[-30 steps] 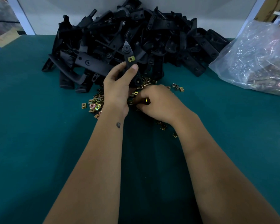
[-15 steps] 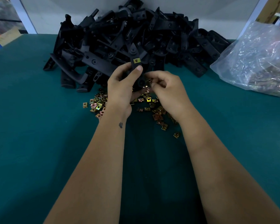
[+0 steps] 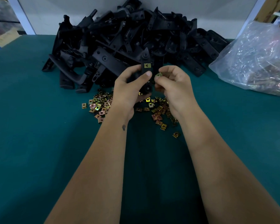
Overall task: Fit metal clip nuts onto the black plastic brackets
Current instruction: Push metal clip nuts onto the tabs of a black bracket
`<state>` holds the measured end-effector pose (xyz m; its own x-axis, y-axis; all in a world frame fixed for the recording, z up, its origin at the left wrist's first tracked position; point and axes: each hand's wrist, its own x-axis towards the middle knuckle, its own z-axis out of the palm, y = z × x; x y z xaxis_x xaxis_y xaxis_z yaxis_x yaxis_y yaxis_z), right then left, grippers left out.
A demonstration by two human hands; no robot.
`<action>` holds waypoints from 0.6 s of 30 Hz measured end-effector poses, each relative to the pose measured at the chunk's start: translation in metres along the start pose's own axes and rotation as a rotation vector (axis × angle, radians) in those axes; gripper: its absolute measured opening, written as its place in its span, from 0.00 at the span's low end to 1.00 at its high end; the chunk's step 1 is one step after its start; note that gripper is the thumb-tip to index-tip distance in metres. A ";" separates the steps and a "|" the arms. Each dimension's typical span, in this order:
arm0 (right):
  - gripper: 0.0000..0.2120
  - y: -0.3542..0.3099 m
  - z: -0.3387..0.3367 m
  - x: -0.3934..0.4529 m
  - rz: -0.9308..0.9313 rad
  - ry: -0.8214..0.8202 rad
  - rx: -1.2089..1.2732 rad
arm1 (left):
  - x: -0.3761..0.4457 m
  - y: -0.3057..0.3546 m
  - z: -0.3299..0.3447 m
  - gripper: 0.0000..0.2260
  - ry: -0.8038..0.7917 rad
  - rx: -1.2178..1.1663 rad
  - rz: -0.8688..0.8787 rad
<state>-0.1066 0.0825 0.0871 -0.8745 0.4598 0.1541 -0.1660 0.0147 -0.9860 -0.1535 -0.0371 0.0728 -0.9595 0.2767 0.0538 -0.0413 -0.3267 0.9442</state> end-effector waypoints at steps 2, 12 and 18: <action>0.08 0.001 -0.001 0.000 0.000 -0.006 0.010 | -0.001 0.000 0.001 0.09 -0.017 -0.005 0.007; 0.07 -0.004 -0.004 0.000 0.065 -0.022 0.240 | 0.000 0.004 -0.001 0.13 0.002 -0.110 -0.054; 0.06 -0.004 -0.007 0.000 0.078 -0.007 0.256 | 0.001 0.004 -0.002 0.14 -0.019 -0.135 -0.062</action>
<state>-0.1032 0.0884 0.0905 -0.8924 0.4443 0.0793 -0.2068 -0.2463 -0.9469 -0.1553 -0.0394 0.0757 -0.9484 0.3172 0.0043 -0.1386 -0.4264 0.8939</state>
